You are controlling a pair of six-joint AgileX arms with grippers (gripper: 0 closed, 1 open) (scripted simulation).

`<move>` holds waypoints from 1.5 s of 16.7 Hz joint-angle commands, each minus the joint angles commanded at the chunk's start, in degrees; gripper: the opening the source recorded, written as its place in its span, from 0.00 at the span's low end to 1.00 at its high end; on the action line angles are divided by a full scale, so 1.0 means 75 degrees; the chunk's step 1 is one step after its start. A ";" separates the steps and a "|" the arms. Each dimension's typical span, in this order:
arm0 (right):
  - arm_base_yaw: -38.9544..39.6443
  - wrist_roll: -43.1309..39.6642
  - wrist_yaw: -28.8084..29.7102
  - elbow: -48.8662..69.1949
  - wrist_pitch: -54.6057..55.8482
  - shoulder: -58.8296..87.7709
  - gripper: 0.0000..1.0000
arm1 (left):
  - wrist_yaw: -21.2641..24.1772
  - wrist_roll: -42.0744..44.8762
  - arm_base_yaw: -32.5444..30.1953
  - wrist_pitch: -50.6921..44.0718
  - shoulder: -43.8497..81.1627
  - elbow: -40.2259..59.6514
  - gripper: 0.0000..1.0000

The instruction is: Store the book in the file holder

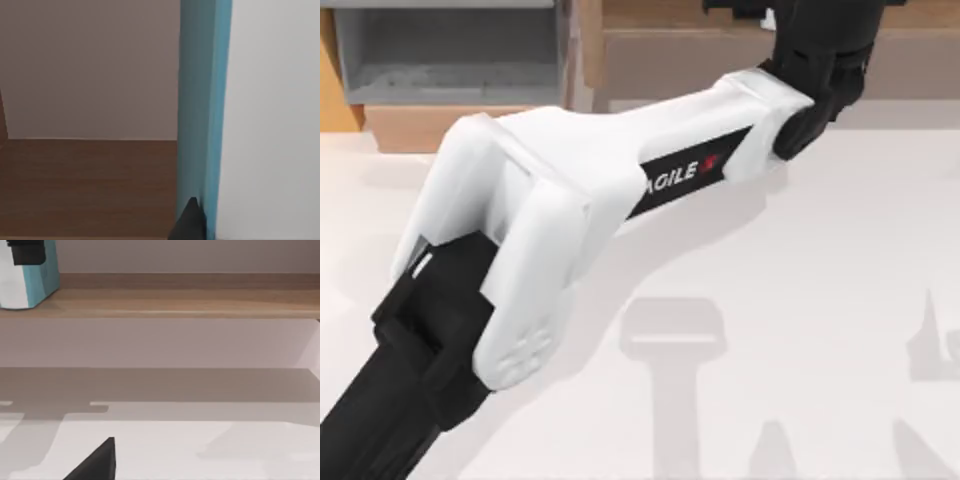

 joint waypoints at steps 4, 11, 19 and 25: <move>0.0000 0.0000 0.0000 0.0000 0.0000 0.0000 1.00 | 0.0000 0.0000 0.0000 0.0000 0.0000 0.0000 0.00; 0.0000 0.0000 0.0000 0.0000 0.0000 0.0000 1.00 | -0.0005 0.0012 -0.0035 -0.0386 -0.0086 0.0314 0.00; 0.0000 0.0000 0.0000 0.0000 0.0000 0.0000 1.00 | 0.0251 0.0215 -0.0219 -0.0325 -0.0566 -0.0290 0.00; 0.0000 0.0000 0.0000 0.0000 0.0000 0.0000 1.00 | 0.1331 0.0675 -0.1354 -0.0319 -0.2121 -0.2414 0.00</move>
